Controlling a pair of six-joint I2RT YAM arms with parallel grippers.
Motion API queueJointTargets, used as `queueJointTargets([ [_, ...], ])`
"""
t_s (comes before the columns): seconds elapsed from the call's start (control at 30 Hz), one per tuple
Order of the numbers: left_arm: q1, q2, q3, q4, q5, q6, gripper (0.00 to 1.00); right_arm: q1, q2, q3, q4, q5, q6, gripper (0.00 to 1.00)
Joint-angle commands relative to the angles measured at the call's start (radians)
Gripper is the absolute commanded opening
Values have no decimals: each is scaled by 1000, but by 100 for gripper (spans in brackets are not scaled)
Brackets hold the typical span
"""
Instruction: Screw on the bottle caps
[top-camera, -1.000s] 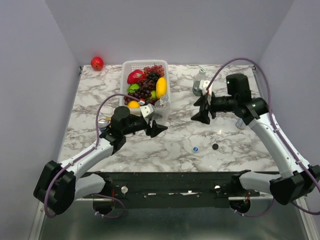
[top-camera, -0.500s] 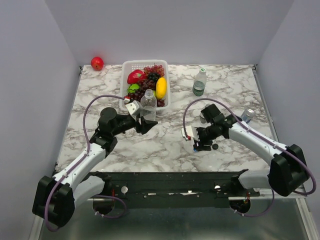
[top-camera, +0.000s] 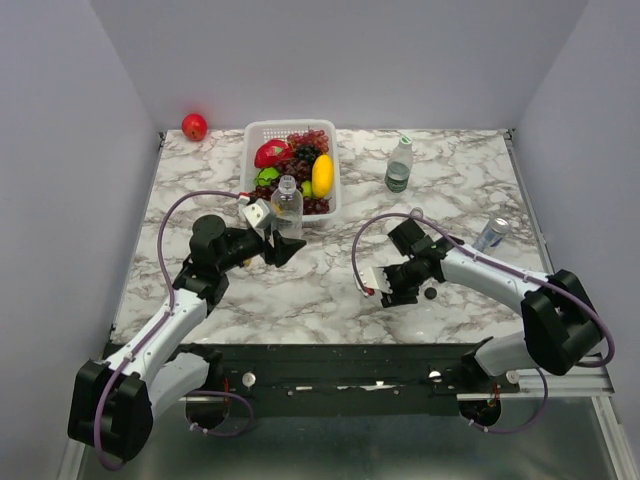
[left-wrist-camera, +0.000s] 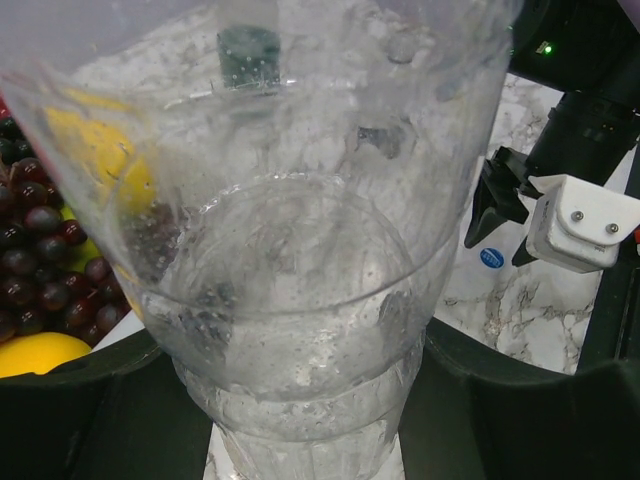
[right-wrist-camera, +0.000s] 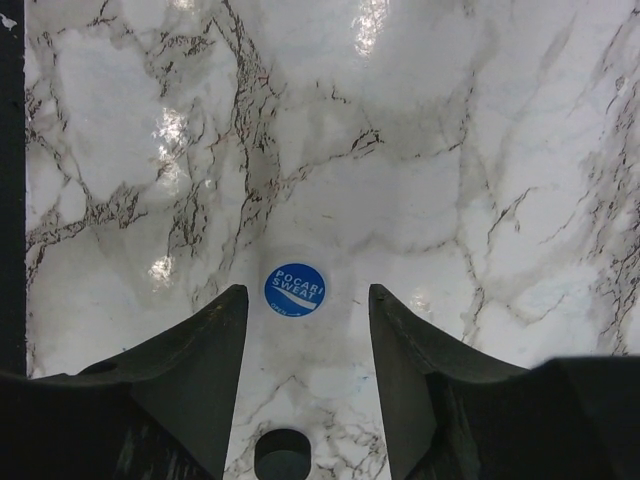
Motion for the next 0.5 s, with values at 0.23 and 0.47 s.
queueJointTargets([
  [0.23,6,-9,-14,-9,-3,-2,0,23,25,-49,40,27,-50,52],
  [0.47,6,-6,-30,-4,-3,4,0,32,36,-55,78,28,-36,43],
])
